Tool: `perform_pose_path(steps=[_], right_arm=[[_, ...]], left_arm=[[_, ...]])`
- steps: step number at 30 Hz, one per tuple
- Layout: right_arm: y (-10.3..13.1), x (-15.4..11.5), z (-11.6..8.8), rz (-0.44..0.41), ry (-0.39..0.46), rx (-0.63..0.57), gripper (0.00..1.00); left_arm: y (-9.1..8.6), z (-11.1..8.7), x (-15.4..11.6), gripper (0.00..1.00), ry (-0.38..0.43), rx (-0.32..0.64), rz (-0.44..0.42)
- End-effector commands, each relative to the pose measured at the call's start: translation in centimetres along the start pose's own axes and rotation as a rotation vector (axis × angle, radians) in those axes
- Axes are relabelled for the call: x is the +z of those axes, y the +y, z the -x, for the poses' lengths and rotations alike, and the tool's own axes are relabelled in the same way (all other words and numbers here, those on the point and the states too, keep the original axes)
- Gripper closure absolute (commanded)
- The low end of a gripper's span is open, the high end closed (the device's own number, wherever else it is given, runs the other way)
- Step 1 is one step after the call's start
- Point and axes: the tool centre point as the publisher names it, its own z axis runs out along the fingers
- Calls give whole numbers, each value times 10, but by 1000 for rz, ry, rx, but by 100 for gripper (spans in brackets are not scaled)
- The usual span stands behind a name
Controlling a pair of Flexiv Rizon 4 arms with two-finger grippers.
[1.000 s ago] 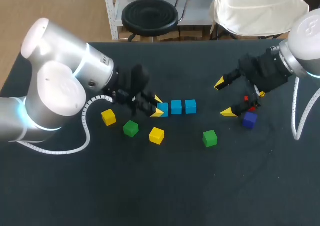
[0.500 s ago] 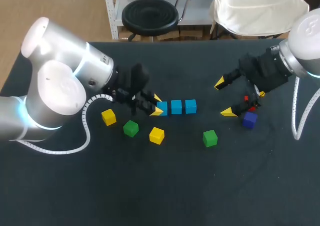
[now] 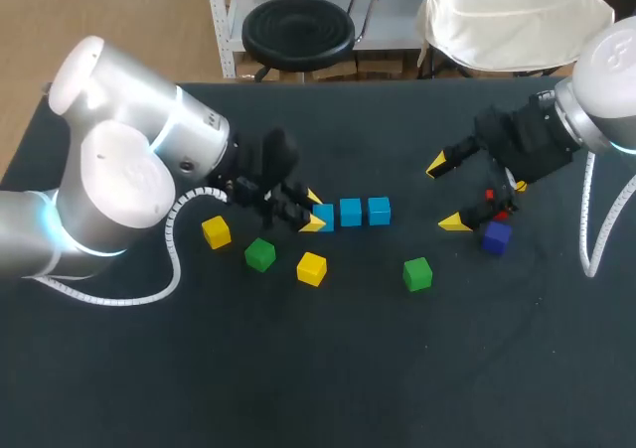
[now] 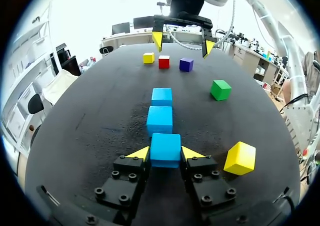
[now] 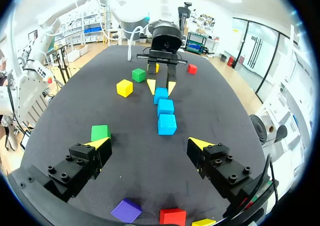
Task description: Place the blue cubes, place green cubes on the blue cubes, place the yellow cubes on the green cubes, then place the red cubes on the yellow cubes, and place purple cube on the red cubes.
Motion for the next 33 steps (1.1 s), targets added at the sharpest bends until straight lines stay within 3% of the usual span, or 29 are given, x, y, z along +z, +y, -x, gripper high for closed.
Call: perform_pose_path(steps=[1,33], right_arm=[[0,0,0,0,-2,-1,0],[0,0,0,0,-2,-1,0]], left_arm=[[3,1,-2,100,-1,2,0],[15,-4,-3,100,3,3,16]])
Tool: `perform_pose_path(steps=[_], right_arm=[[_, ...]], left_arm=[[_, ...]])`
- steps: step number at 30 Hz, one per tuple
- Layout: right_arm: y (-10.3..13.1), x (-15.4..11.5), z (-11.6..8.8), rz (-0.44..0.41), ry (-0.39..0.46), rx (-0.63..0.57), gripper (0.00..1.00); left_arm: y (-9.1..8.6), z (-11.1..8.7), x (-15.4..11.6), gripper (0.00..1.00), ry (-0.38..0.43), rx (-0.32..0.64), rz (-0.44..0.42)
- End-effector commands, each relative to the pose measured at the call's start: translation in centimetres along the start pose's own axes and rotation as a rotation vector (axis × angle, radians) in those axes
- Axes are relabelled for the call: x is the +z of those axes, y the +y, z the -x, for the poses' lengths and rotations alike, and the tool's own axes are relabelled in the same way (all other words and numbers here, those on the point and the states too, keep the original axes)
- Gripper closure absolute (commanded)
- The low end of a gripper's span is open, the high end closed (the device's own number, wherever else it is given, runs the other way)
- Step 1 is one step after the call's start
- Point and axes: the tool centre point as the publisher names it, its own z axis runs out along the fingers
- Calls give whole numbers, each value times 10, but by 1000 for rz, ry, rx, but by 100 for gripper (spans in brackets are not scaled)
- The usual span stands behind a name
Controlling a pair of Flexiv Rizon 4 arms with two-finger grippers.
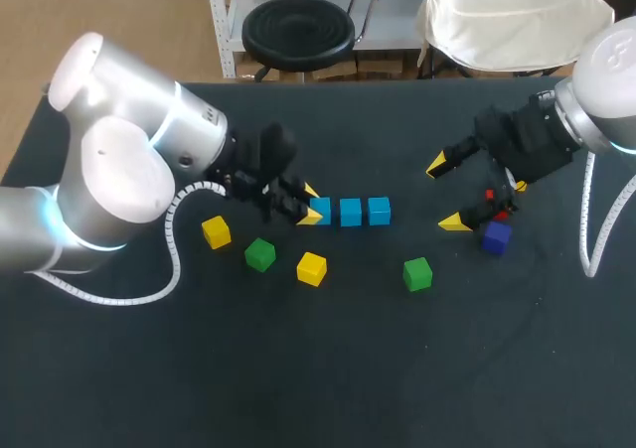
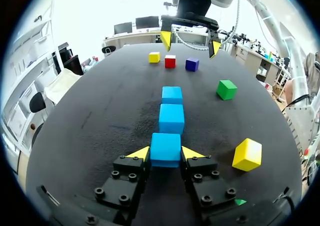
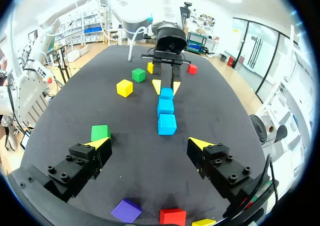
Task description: Place the blue cubes, place green cubes on the blue cubes, place the yellow cubes on the green cubes, then place the red cubes on the yellow cubes, and place purple cube on the red cubes.
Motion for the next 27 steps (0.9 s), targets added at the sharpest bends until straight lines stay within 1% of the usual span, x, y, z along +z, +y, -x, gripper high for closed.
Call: perform_pose_path(steps=[1,5,7,10,27], right_arm=[[0,0,0,0,-2,-1,0],[0,0,0,0,-2,-1,0],[0,0,0,0,-2,-1,0],[0,0,0,0,-2,-1,0],[0,0,0,0,-2,-1,0]], left_arm=[[0,1,-1,100,-6,3,-6],[-3,4,-4,100,-13,8,-15],[-3,5,-5,100,-30,4,-28],[-4,6,-4,100,-25,5,-27],[-2,-3,1,100,-4,-11,-28]])
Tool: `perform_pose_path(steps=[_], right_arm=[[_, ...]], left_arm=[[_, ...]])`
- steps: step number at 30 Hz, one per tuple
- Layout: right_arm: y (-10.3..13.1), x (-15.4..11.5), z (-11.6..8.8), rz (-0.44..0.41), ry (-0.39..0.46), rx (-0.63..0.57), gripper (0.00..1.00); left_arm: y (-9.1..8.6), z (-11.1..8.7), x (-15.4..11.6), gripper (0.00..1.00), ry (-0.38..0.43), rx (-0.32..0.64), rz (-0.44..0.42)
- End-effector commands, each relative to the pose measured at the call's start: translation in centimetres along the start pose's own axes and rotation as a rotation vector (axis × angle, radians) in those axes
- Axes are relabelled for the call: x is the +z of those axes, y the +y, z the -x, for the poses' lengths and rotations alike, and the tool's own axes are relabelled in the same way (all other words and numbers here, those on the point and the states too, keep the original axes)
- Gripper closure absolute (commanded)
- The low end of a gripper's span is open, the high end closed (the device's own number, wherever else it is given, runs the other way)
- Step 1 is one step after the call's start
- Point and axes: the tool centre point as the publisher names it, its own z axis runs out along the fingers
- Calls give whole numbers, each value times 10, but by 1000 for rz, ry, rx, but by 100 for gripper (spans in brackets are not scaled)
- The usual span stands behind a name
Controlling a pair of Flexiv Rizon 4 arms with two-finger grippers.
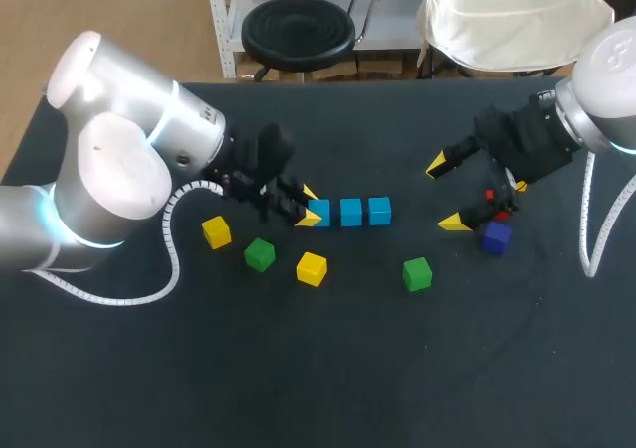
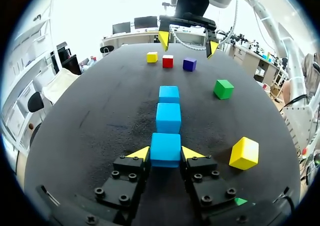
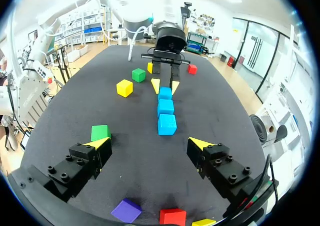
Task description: Place the blue cubes, place green cubes on the blue cubes, place the yellow cubes on the green cubes, then place the red cubes on the yellow cubes, and place purple cube on the red cubes.
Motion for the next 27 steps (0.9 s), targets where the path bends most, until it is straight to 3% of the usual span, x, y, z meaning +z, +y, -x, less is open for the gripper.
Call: perform_pose_path(steps=[1,27], right_arm=[[0,0,0,0,-2,-1,0],[0,0,0,0,-2,-1,0]], left_arm=[[3,-2,1,100,4,-2,-2],[-1,2,-1,100,9,-1,-5]])
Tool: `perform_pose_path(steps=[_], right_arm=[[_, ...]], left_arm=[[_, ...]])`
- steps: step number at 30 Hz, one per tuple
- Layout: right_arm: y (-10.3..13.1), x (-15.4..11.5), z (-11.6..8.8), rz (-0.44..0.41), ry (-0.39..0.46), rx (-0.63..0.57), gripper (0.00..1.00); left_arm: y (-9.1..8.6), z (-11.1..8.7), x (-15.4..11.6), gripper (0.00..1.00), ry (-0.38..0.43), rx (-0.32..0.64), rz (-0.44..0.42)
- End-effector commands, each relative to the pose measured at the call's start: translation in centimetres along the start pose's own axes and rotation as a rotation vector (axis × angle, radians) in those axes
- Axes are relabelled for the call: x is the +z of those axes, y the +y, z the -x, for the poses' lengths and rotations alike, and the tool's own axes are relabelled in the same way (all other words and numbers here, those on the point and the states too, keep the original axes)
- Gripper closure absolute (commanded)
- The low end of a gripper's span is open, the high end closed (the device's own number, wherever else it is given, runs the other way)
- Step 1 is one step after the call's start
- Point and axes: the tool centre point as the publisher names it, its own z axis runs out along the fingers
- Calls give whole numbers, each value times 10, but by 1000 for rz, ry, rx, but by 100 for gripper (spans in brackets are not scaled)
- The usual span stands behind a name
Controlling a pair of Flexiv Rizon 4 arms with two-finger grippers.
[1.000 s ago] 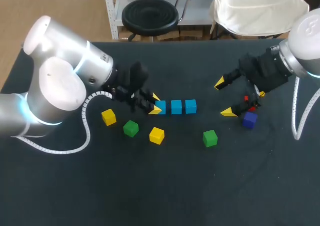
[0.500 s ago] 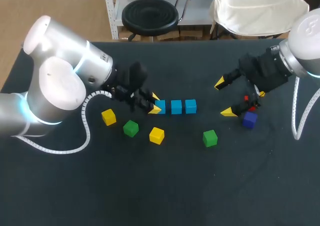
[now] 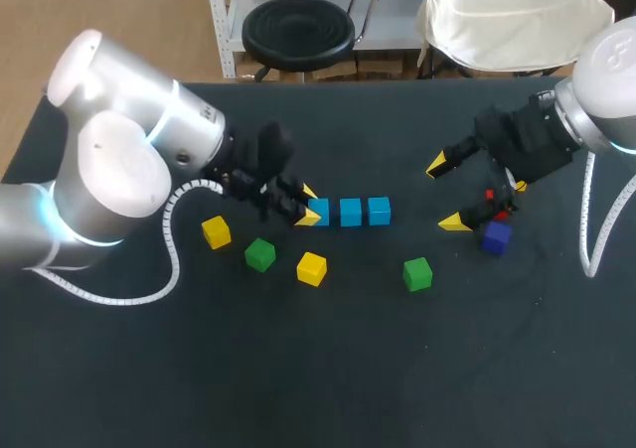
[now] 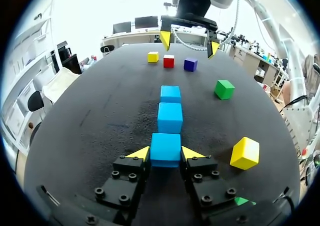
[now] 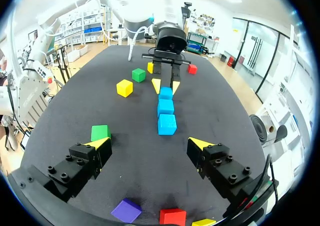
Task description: Place the blue cubes, place green cubes on the blue cubes, place the yellow cubes on the green cubes, then place the red cubes on the yellow cubes, and place purple cube on the red cubes.
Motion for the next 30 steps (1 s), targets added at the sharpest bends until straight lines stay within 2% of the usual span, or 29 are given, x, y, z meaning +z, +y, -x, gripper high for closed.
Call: perform_pose_path(steps=[1,12,30], right_arm=[[0,0,0,0,-2,-1,0],[0,0,0,0,-2,-1,0],[0,0,0,0,-2,-1,0]], left_arm=[[-3,2,-2,100,5,3,1],[-9,5,0,100,15,13,3],[-2,5,2,100,20,9,15]])
